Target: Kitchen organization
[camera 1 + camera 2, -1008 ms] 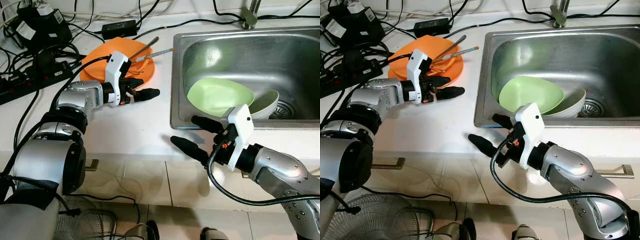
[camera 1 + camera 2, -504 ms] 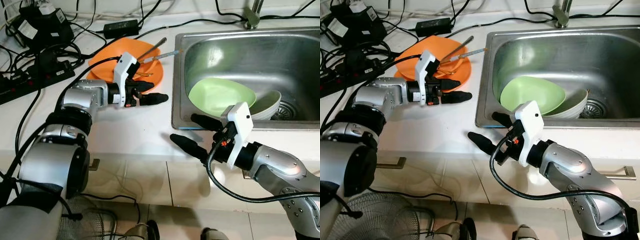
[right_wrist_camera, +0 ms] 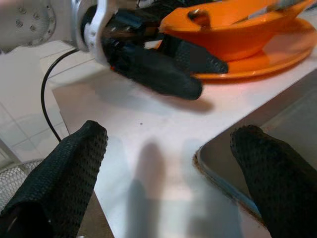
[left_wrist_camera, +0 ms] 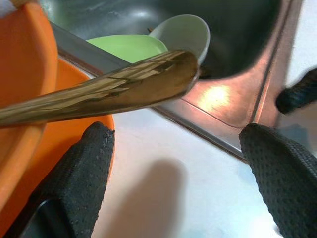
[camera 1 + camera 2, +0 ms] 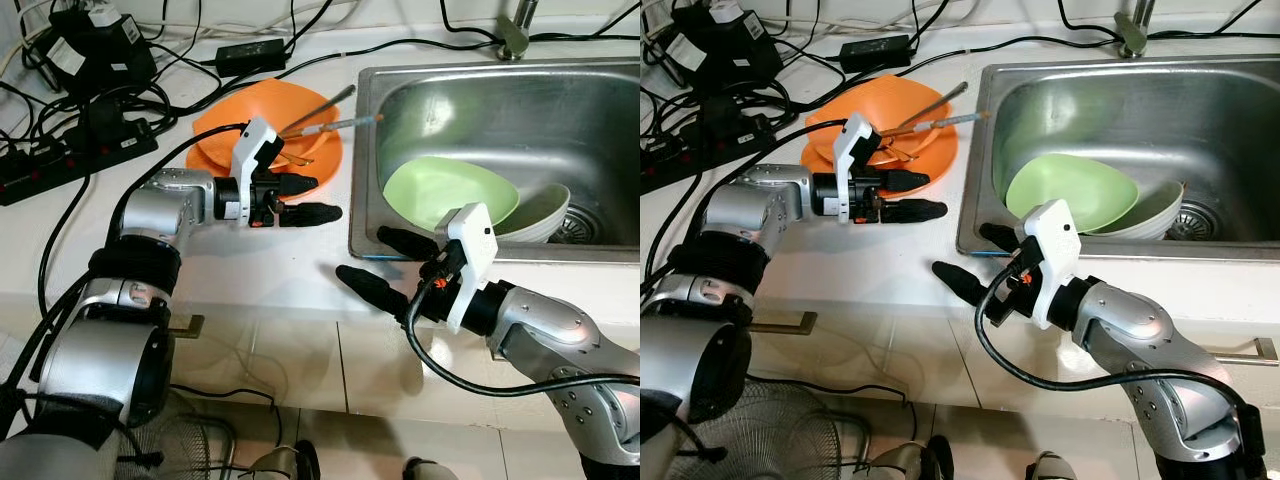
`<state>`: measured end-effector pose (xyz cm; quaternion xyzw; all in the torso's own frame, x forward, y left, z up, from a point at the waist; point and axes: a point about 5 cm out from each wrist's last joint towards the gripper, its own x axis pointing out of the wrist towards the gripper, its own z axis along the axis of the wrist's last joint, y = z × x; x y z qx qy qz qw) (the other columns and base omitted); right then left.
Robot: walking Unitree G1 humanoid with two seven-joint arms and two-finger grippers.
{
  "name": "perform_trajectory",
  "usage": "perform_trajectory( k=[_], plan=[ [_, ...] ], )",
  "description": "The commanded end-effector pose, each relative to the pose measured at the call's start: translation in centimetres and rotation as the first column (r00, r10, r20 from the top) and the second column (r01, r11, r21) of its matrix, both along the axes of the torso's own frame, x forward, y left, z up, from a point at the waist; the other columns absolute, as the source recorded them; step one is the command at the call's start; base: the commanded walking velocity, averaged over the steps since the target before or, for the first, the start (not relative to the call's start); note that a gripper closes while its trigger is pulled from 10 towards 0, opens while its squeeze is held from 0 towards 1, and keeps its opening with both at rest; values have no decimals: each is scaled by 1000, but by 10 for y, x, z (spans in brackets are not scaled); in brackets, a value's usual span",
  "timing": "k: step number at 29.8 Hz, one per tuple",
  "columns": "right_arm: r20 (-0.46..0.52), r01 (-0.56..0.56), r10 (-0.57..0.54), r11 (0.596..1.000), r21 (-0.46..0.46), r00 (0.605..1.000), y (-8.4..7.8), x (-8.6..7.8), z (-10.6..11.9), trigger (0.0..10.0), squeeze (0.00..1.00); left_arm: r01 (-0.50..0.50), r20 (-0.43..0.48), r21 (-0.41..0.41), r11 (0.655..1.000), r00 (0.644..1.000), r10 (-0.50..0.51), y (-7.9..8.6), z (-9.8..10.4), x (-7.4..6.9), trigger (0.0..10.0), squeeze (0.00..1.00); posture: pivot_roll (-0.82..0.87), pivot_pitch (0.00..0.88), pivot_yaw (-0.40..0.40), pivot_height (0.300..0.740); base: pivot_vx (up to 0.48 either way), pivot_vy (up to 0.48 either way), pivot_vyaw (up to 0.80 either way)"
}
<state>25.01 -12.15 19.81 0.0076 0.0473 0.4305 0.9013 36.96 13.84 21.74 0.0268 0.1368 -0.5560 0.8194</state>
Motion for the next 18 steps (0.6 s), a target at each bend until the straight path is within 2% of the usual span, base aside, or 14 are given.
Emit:
perform_trajectory(
  k=[1, 18],
  plan=[
    [19, -19, 19, 1000, 3, 1000, 4, 1, 1, 10000, 0, 33, -50, 21, 999, 998, -32, 2, -9, -8, 10000, 0, -216, 103, 144, 740, 0, 0, 0],
    [40, -36, 36, 999, 10, 999, 9, 9, 1, 10000, 0, 42, -51, 10, 999, 998, -41, 3, -5, -49, 10000, 0, -189, 84, 148, 740, 0, 0, 0]
  ],
)
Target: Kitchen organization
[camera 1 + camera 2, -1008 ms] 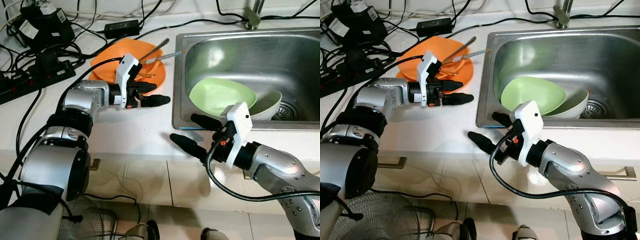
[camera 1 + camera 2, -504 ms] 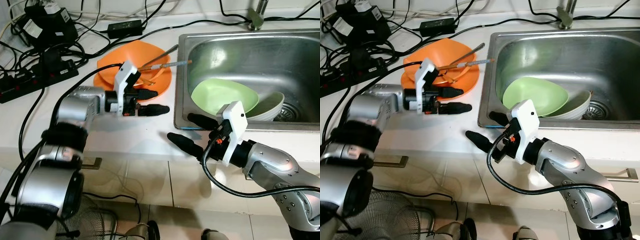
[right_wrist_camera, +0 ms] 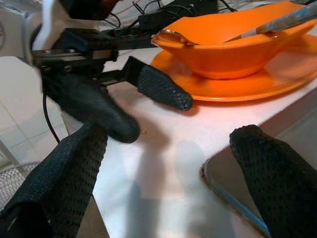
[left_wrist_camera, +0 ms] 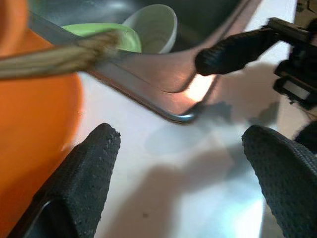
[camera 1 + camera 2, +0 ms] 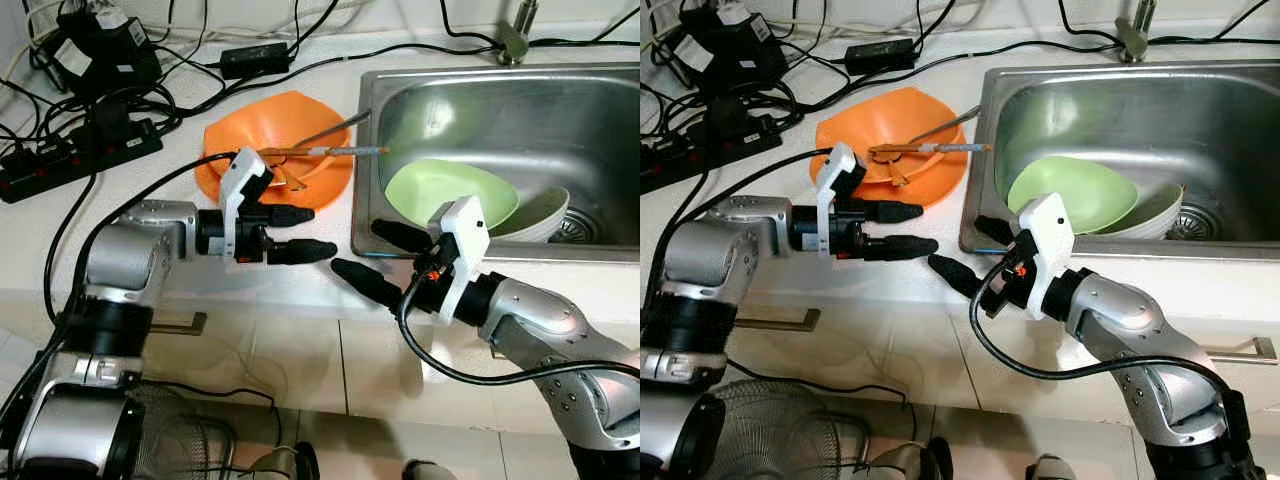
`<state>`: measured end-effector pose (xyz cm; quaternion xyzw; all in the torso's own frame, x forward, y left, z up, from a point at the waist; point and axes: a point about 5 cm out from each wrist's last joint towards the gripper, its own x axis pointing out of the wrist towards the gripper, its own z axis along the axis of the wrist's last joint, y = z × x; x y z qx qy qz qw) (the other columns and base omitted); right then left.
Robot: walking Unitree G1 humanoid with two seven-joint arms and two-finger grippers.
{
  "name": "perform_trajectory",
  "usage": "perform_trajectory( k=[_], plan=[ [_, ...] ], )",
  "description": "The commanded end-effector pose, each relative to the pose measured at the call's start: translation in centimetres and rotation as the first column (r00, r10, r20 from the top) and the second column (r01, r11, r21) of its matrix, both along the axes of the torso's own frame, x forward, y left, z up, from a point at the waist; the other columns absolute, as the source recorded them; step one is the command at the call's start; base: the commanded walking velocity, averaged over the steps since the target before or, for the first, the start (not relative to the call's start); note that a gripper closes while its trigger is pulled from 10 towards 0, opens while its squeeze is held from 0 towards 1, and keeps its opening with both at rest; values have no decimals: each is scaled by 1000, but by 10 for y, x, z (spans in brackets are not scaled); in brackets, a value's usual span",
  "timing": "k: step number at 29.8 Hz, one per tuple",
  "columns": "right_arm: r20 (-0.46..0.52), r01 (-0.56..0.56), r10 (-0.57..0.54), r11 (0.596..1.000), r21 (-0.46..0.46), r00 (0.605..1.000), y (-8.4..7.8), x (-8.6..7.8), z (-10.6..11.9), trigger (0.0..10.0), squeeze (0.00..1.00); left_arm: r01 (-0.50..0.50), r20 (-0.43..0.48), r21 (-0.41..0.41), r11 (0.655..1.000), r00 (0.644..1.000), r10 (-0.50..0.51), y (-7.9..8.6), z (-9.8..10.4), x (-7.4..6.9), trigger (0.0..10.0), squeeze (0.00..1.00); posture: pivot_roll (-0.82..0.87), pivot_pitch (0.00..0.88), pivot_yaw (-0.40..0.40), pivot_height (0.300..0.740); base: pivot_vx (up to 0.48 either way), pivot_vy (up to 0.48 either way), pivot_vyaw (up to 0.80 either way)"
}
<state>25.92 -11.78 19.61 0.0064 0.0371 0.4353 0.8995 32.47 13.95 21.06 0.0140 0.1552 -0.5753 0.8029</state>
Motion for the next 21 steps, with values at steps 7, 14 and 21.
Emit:
perform_trajectory(
  k=[7, 14, 21],
  plan=[
    [27, -27, 27, 1000, 11, 999, 7, 2, 1, 10000, 0, -32, 31, 21, 999, 999, 31, 4, 6, -9, 10000, 0, -180, 72, 153, 740, 0, 0, 0],
    [33, -29, 29, 999, 17, 999, 9, 3, 2, 10000, 0, -156, 109, 21, 988, 982, 153, 10, 11, 9, 10000, 0, -183, 68, 157, 740, 0, 0, 0],
    [31, -28, 28, 999, 17, 999, 9, 1, 0, 10000, 0, -200, 118, 0, 980, 973, 199, 9, 10, 18, 10000, 0, -192, 71, 160, 740, 0, 0, 0]
  ],
)
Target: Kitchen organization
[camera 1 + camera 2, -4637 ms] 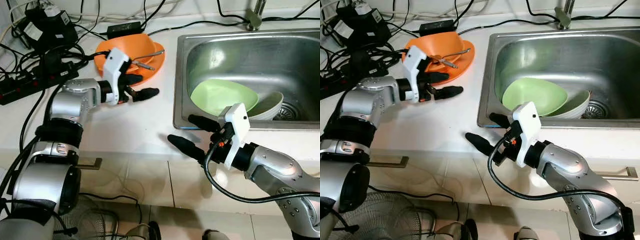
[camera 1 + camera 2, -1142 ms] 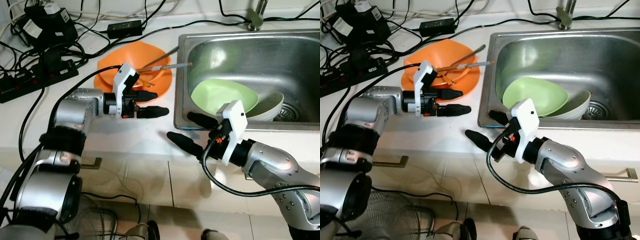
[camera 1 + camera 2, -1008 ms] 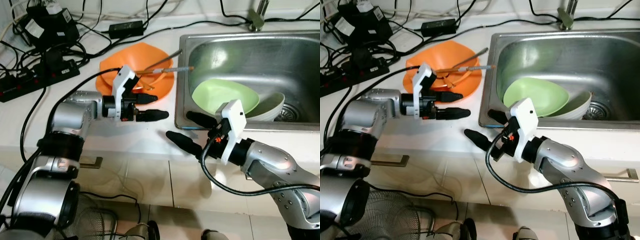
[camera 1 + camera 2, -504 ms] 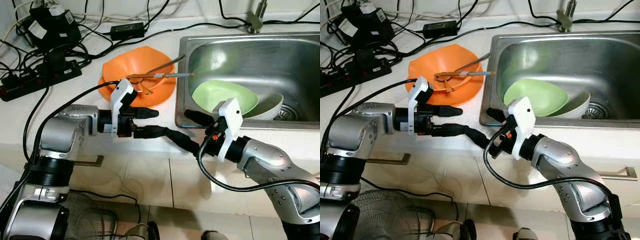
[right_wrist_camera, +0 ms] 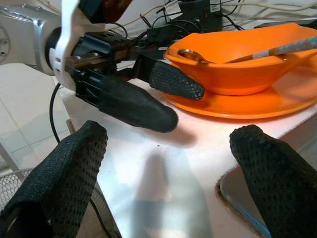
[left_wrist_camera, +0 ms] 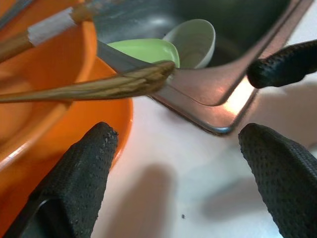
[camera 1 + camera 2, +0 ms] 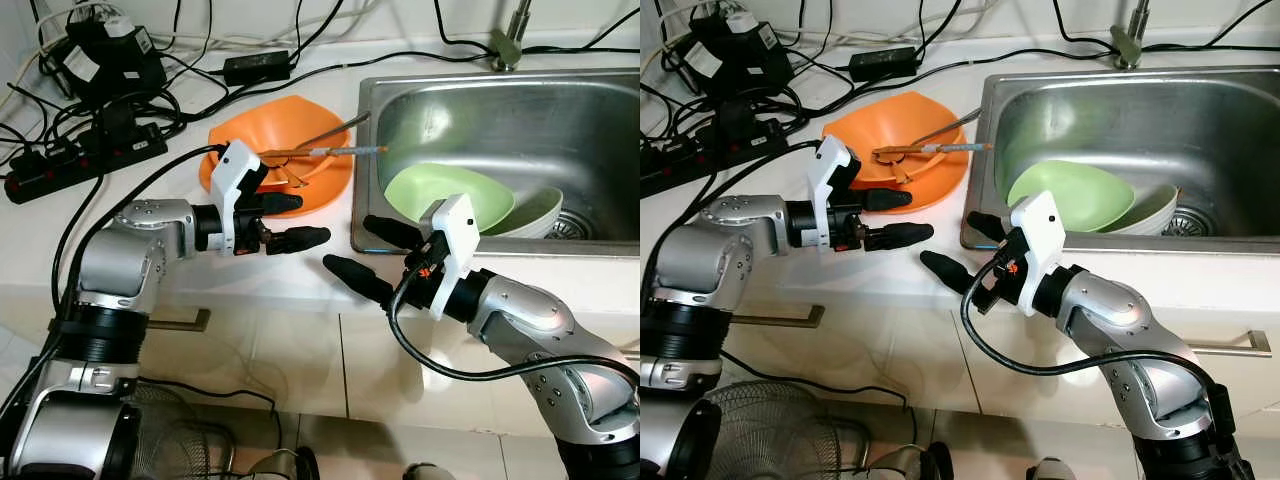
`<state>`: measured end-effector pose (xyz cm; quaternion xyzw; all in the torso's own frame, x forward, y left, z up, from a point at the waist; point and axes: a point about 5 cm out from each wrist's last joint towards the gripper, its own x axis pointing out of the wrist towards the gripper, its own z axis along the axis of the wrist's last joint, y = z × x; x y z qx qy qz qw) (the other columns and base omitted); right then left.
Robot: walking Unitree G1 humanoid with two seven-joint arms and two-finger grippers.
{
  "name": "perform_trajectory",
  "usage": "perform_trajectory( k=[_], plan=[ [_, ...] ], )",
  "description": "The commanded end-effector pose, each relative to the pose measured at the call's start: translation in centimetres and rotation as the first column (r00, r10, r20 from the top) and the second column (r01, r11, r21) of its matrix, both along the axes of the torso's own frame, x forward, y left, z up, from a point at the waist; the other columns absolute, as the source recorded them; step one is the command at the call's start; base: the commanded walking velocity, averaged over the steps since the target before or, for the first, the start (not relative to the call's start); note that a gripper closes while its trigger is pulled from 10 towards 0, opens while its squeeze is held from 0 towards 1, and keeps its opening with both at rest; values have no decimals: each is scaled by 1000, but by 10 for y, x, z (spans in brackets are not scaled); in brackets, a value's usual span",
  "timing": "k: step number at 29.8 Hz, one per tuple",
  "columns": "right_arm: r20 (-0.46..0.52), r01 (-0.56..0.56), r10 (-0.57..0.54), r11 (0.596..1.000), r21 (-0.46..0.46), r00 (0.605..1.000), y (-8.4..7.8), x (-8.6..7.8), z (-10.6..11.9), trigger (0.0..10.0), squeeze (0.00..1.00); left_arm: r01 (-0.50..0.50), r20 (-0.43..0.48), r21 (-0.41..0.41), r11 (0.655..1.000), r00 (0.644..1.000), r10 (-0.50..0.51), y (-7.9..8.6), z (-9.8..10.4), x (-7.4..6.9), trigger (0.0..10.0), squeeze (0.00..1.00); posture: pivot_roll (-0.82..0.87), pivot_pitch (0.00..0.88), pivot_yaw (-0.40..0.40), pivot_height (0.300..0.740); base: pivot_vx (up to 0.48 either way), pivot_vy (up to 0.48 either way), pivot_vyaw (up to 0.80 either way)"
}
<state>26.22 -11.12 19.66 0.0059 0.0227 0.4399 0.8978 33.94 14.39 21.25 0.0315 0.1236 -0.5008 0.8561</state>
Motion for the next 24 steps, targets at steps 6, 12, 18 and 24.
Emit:
perform_trajectory(
  k=[6, 12, 18, 24],
  plan=[
    [6, -13, 13, 1000, 4, 1000, 2, -4, 0, 10000, 0, -71, 13, 11, 997, 997, 71, 7, -3, 17, 10000, 0, -207, 84, 163, 740, 0, 0, 0],
    [5, -7, 7, 1000, 0, 1000, 0, -6, 1, 10000, 0, -112, -20, 4, 994, 994, 112, 5, -14, 30, 10000, 0, -222, 94, 165, 740, 0, 0, 0],
    [4, -1, 1, 1000, -2, 1000, -1, -7, 1, 10000, 0, -155, -57, -9, 988, 986, 154, 0, -25, 39, 10000, 0, -229, 100, 166, 740, 0, 0, 0],
    [2, 1, -1, 1000, -2, 1000, -1, -8, 1, 10000, 0, -104, -95, -1, 995, 990, 103, -14, -33, 39, 10000, 0, -234, 104, 168, 740, 0, 0, 0]
  ],
)
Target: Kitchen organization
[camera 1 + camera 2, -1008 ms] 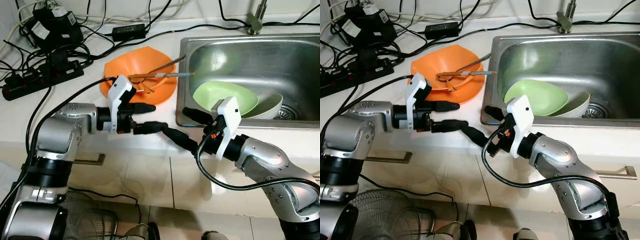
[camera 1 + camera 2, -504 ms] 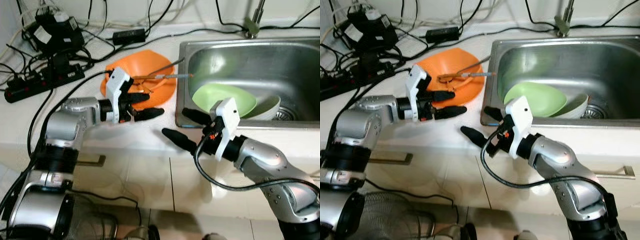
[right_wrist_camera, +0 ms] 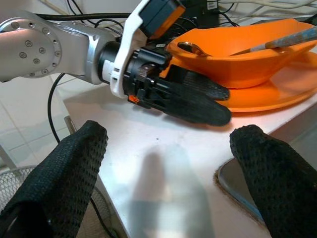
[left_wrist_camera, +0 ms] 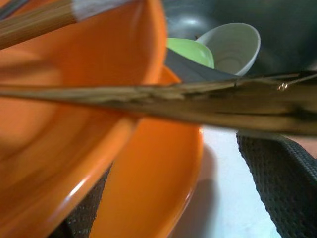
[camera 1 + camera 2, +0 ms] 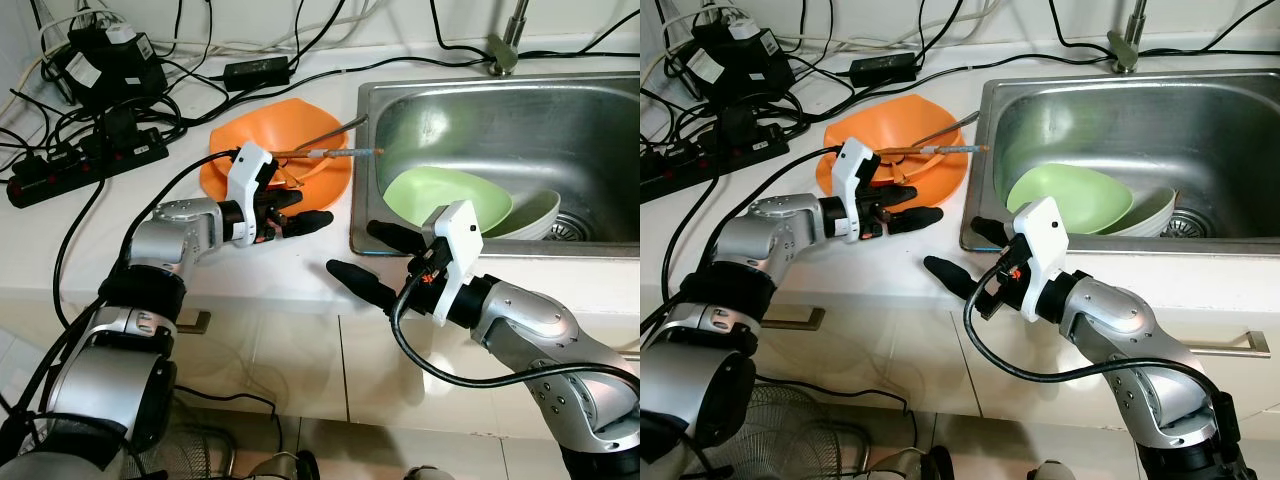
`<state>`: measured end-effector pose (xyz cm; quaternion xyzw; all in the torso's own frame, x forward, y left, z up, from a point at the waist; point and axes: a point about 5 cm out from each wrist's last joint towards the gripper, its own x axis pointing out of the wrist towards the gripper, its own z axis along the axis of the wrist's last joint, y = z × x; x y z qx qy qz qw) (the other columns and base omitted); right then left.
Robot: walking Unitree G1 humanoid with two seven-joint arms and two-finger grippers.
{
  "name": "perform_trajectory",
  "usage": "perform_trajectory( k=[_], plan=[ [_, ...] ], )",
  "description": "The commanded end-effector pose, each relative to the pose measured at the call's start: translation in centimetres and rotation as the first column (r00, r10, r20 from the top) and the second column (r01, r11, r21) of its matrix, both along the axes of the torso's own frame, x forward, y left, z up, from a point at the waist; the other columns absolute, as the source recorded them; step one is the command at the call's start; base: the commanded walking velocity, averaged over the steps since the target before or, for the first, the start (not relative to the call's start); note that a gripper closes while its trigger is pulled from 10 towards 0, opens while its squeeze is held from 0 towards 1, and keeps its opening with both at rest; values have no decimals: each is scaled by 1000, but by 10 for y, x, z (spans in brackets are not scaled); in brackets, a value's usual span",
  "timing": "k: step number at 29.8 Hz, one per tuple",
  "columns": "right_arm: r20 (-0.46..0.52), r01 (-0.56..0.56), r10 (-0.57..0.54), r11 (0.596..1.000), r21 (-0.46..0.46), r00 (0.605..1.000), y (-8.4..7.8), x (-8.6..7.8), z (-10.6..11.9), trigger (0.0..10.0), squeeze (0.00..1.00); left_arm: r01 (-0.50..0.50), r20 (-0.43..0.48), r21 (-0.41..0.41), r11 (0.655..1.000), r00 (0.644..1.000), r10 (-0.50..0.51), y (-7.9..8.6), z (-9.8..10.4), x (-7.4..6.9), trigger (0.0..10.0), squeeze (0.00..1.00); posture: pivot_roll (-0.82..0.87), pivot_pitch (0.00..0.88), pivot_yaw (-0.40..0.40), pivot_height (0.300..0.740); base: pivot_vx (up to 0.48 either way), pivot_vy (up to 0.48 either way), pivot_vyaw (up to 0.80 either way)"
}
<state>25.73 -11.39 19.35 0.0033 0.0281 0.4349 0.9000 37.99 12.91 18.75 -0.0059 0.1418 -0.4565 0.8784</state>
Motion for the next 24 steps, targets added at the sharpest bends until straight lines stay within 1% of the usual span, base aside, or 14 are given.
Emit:
perform_trajectory(
  k=[1, 5, 8, 10, 11, 13, 20, 24],
  plan=[
    [9, -9, 9, 1000, 8, 1000, 1, -3, 4, 10000, 0, 32, -62, 12, 999, 998, -32, -3, -10, -2, 10000, 0, -236, 105, 170, 740, 0, 0, 0],
    [9, -5, 5, 1000, 8, 1000, 1, -3, 4, 10000, 0, 97, -97, 4, 995, 991, -96, -11, -14, -6, 10000, 0, -234, 105, 171, 740, 0, 0, 0],
    [8, -4, 4, 1000, 7, 1000, 1, -3, 4, 10000, 0, 126, -119, 16, 992, 985, -123, -12, -19, -8, 10000, 0, -234, 105, 172, 740, 0, 0, 0],
    [9, -4, 4, 1000, 7, 1000, 1, -3, 4, 10000, 0, 151, -137, 17, 988, 980, -148, -12, -22, -11, 10000, 0, -233, 104, 170, 740, 0, 0, 0],
    [10, -3, 3, 1000, 7, 1000, 1, -2, 4, 10000, 0, 179, -148, 15, 984, 973, -175, -13, -23, -15, 10000, 0, -231, 103, 170, 740, 0, 0, 0],
    [11, -3, 3, 1000, 6, 1000, 0, -2, 4, 10000, 0, 202, -152, 14, 979, 968, -198, -14, -23, -18, 10000, 0, -229, 102, 169, 740, 0, 0, 0],
    [12, -5, 5, 1000, 6, 1000, 0, -1, 5, 10000, 0, 235, -154, 16, 972, 961, -230, -12, -23, -24, 10000, 0, -224, 99, 167, 740, 0, 0, 0],
    [13, -5, 5, 1000, 6, 1000, 0, 0, 5, 10000, 0, 255, -162, 23, 967, 955, -248, -9, -24, -31, 10000, 0, -221, 97, 167, 740, 0, 0, 0]
  ],
)
